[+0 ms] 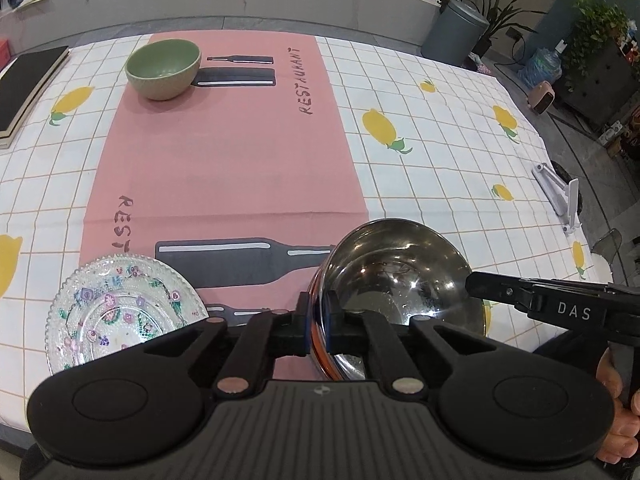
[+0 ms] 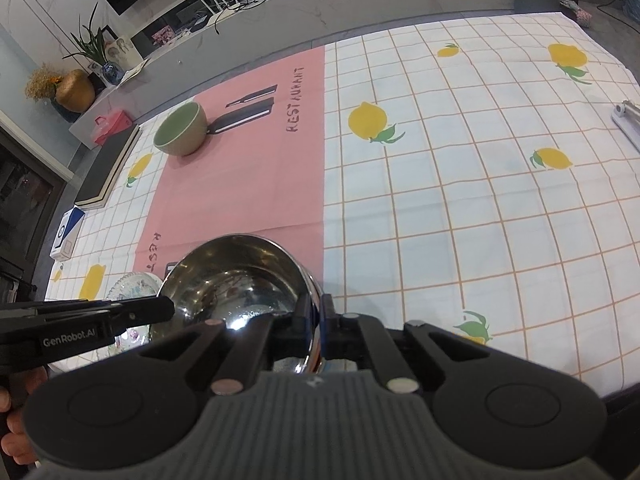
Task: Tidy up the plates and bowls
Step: 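Open the left tool to release the bowls and lift it away, then move the left tool to the pale green bowl and grip its rim, then carry the pale green bowl with the left tool over the nested bowls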
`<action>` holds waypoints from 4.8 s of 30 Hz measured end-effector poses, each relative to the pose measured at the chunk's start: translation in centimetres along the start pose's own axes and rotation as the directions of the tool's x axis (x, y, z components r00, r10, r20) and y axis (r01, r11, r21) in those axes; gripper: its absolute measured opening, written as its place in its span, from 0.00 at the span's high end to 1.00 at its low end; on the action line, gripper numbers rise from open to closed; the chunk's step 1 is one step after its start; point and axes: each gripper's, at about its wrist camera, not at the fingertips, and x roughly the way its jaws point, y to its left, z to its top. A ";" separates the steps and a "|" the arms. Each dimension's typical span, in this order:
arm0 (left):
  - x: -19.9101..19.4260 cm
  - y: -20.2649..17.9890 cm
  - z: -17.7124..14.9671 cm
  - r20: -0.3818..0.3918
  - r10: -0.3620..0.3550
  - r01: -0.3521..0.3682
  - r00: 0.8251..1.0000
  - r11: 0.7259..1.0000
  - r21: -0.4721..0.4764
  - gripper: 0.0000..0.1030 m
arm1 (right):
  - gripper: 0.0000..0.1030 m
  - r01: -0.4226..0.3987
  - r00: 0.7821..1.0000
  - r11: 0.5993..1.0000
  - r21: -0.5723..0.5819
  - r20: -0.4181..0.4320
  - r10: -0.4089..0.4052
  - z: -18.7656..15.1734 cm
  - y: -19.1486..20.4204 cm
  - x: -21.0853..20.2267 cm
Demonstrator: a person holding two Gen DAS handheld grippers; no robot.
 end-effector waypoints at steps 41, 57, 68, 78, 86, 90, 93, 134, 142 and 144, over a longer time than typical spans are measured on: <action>-2.0 13.1 12.8 0.140 0.089 -0.075 0.986 0.992 -0.105 0.81 | 0.70 -0.064 0.998 0.917 -0.395 -0.035 0.054 13.0 16.8 9.0; 5.5 19.7 19.6 0.167 0.098 -0.059 0.981 0.972 -0.229 0.61 | 0.57 -0.044 0.999 0.955 -0.292 -0.041 0.034 22.0 19.1 19.6; 9.6 21.6 20.5 0.133 0.103 -0.063 0.986 0.960 -0.273 0.61 | 0.65 -0.018 0.997 0.971 -0.240 -0.083 -0.002 23.7 19.2 25.8; 10.7 21.5 21.0 0.091 0.118 -0.091 0.989 0.962 -0.256 0.89 | 0.87 -0.028 0.989 0.979 -0.202 -0.145 -0.002 23.7 19.4 28.1; 10.7 21.0 21.0 0.070 0.133 -0.111 0.989 0.960 -0.258 0.93 | 0.92 -0.016 0.987 0.983 -0.182 -0.161 -0.014 23.8 19.3 28.1; 9.3 20.4 20.5 0.072 0.130 -0.107 0.989 0.959 -0.263 0.93 | 0.93 -0.011 0.988 0.982 -0.189 -0.155 -0.019 23.5 19.6 26.9; 7.6 19.5 19.9 0.079 0.135 -0.109 0.988 0.958 -0.265 0.94 | 0.93 -0.018 0.987 0.982 -0.187 -0.158 -0.012 23.3 19.7 25.3; -4.1 -2.5 2.4 -0.041 0.026 -0.032 0.999 0.985 -0.167 0.93 | 0.93 0.004 0.989 0.982 -0.190 -0.143 -0.032 4.3 6.3 -3.1; -2.1 -2.7 1.3 -0.082 0.035 -0.047 0.996 0.989 -0.142 0.93 | 0.93 0.022 0.986 0.975 -0.222 -0.156 -0.057 3.0 5.2 -1.7; -1.7 -2.6 1.2 -0.091 0.042 -0.054 0.995 0.990 -0.133 0.93 | 0.93 0.019 0.985 0.972 -0.232 -0.164 -0.059 2.8 5.2 -1.2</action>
